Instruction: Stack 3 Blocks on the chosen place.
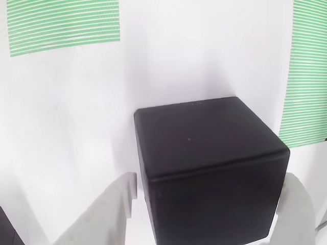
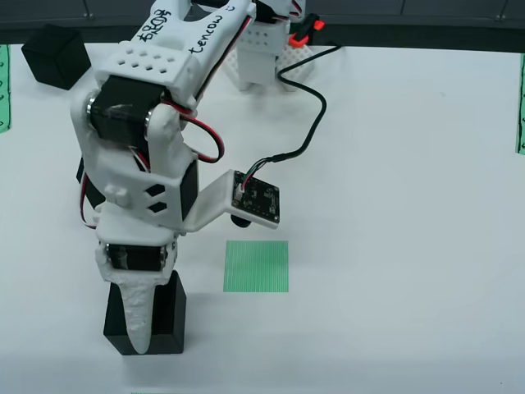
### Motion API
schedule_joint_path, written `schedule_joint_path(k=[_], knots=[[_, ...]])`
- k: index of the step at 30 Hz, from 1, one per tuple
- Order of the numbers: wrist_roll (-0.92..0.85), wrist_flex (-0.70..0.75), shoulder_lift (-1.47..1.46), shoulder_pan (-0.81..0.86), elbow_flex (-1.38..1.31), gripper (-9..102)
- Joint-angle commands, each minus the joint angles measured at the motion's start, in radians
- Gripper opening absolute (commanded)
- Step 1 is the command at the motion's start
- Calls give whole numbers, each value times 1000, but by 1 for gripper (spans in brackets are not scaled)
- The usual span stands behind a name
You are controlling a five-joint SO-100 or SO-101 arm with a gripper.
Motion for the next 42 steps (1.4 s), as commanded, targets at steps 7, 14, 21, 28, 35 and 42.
schedule_joint_path(k=[7, 14, 21, 28, 35, 42], knots=[[-8, 3, 11, -15, -15, 20], [-12, 12, 69, -32, 75, 18], [-11, 21, 233, -61, 262, 18], [-5, 32, 411, -107, 407, 18], [5, 32, 581, -190, 549, 18], [9, 32, 600, -279, 641, 18]])
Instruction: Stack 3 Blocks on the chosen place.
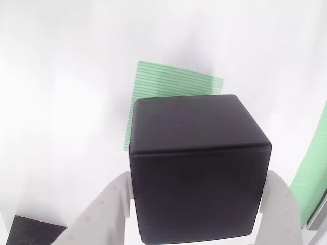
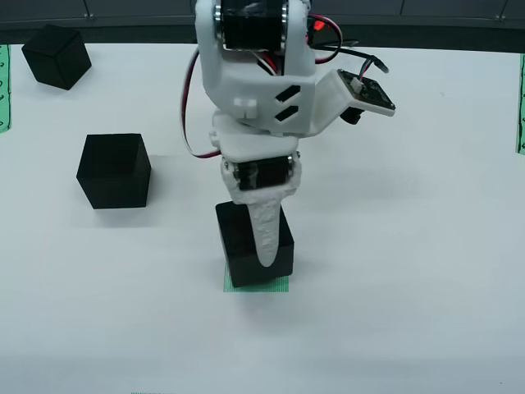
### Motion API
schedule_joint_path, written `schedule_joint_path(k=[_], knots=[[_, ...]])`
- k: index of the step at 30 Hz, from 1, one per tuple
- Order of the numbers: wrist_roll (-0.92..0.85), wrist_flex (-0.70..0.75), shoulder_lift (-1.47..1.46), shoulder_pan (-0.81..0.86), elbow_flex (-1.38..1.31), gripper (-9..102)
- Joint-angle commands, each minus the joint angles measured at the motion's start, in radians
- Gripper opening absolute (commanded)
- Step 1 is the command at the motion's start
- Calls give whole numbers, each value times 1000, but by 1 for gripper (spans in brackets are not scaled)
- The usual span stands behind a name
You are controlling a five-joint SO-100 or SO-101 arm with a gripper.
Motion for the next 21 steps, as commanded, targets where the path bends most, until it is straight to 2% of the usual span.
schedule_joint_path(k=[1, 21], knots=[[9, 6, 51, -17, 6, 18], [245, -12, -66, -12, 8, 18]])
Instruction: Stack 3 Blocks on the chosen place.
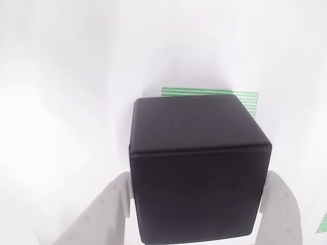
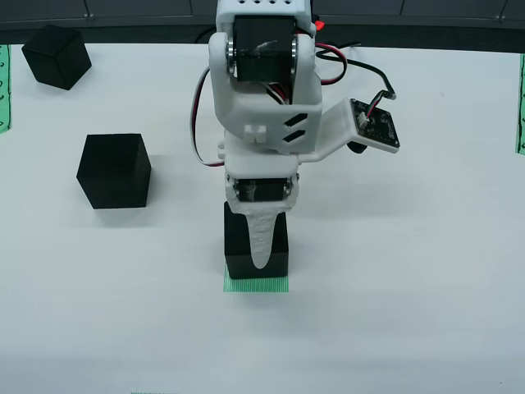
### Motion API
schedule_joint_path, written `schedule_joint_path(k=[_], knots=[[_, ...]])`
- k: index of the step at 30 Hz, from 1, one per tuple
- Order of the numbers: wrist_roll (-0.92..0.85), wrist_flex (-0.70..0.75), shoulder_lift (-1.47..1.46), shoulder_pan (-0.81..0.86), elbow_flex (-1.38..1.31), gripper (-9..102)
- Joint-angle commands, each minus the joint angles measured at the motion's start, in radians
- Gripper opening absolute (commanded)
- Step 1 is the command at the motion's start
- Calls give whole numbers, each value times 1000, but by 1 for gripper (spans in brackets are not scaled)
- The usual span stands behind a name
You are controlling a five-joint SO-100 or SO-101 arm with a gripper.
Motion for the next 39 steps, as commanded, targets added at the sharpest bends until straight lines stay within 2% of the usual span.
schedule_joint_path(k=[1, 9, 25, 39], knots=[[28, -9, -11, -3, -35, 18], [49, 9, -72, -5, -127, 18], [31, 9, -66, -11, -107, 19], [14, 11, -66, -6, -89, 39]])
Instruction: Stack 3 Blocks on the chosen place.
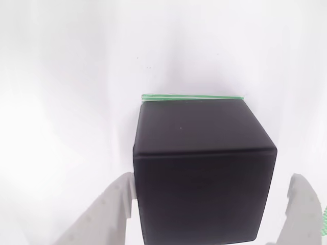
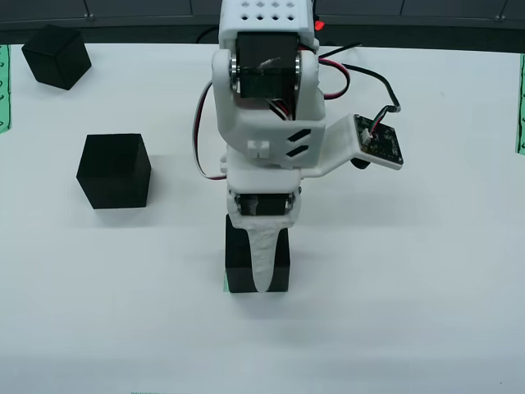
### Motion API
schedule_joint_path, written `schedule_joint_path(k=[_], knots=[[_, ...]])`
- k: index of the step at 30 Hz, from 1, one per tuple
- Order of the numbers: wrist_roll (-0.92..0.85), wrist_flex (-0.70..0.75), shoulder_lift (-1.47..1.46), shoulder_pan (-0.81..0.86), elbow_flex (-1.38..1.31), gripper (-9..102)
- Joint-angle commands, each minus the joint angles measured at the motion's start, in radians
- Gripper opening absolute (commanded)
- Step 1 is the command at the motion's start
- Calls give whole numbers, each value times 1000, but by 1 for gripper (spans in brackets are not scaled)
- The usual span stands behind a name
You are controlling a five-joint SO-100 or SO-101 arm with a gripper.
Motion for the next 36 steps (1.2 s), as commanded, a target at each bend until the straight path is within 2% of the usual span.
schedule_joint_path(k=[1, 10, 18, 25, 32, 36], knots=[[-6, 9, 12, 5, -3, 40], [-61, 9, 129, 26, 43, 42], [-287, 9, 414, 138, 224, 42], [-520, 9, 548, 371, 388, 42], [-787, 9, 509, 663, 397, 42], [-899, 9, 457, 759, 377, 42]])
